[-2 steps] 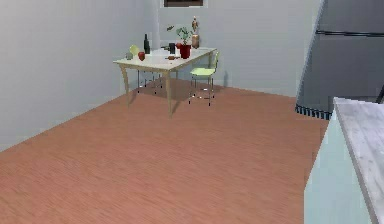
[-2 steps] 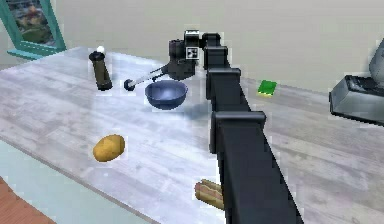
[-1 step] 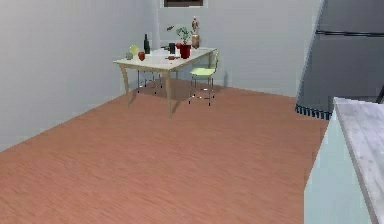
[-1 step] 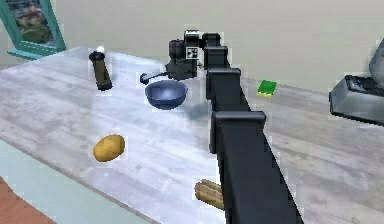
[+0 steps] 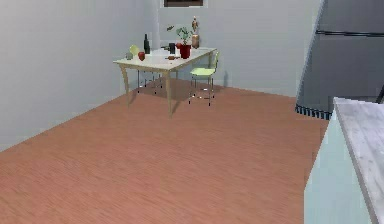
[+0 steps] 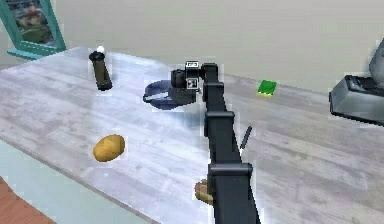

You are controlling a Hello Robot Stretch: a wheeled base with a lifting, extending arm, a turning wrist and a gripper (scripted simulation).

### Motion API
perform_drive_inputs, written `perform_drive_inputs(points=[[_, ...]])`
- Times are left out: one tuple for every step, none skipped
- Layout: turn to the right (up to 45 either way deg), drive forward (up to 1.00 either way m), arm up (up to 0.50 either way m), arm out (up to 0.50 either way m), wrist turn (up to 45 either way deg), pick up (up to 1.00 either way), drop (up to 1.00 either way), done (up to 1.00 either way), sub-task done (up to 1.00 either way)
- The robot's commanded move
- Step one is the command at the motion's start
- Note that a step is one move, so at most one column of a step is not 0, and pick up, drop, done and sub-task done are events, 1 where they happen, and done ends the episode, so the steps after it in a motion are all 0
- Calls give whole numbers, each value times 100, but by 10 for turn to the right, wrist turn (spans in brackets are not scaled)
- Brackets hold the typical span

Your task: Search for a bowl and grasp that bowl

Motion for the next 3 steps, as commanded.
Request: perform_drive_inputs(points=[[0,0,0,0,0,100,0,0,0],[0,0,8,0,0,0,0,0,0],[0,0,0,0,0,0,0,100,0]])
